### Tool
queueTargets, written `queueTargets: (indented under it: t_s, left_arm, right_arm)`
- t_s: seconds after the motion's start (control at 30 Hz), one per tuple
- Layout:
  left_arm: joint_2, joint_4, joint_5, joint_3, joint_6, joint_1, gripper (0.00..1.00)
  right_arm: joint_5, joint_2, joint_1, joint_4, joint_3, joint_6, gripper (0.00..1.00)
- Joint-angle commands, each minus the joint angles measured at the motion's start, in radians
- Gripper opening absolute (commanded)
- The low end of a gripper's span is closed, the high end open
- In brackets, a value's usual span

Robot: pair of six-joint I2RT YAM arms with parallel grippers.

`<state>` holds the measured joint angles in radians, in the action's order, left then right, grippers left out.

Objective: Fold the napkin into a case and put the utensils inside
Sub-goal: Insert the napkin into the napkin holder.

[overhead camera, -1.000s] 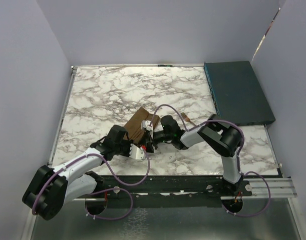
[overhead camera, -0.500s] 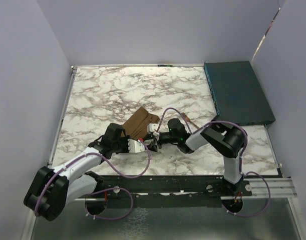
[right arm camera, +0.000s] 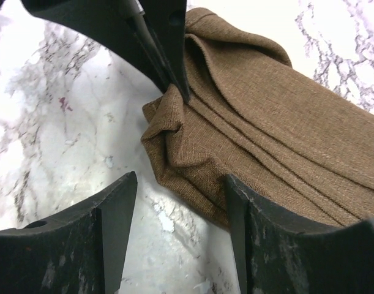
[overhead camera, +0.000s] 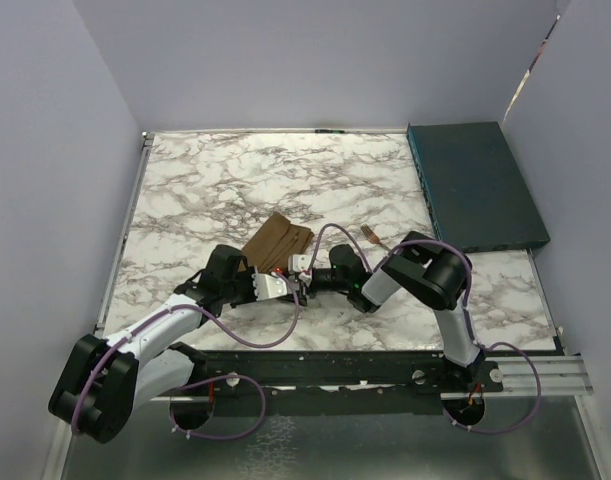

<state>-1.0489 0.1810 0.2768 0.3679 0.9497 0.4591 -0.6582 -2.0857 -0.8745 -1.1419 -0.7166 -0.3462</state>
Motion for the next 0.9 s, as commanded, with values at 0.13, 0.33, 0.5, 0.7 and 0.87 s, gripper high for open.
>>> queueTargets:
  t_s: [0.13, 0.33, 0.5, 0.7, 0.87]
  left_arm:
    - [0.028, -0.003, 0.047, 0.017, -0.047, -0.017, 0.0]
    - [0.027, 0.0, 0.057, 0.022, -0.05, -0.028, 0.0]
    - [0.03, -0.001, 0.064, 0.017, -0.047, -0.03, 0.0]
    - [0.026, 0.001, 0.062, 0.023, -0.042, -0.033, 0.0]
    - [0.025, 0.002, 0.061, 0.023, -0.037, -0.037, 0.0]
  right_arm:
    - [0.112, -0.071, -0.038, -0.078, -0.064, -0.018, 0.63]
    - [0.103, -0.105, -0.061, -0.092, -0.074, -0.008, 0.58]
    - [0.124, -0.118, -0.075, -0.15, -0.081, 0.021, 0.57]
    - [0.156, -0.13, -0.104, -0.185, -0.088, 0.014, 0.55]
    - [0.195, -0.135, -0.116, -0.228, -0.073, 0.007, 0.47]
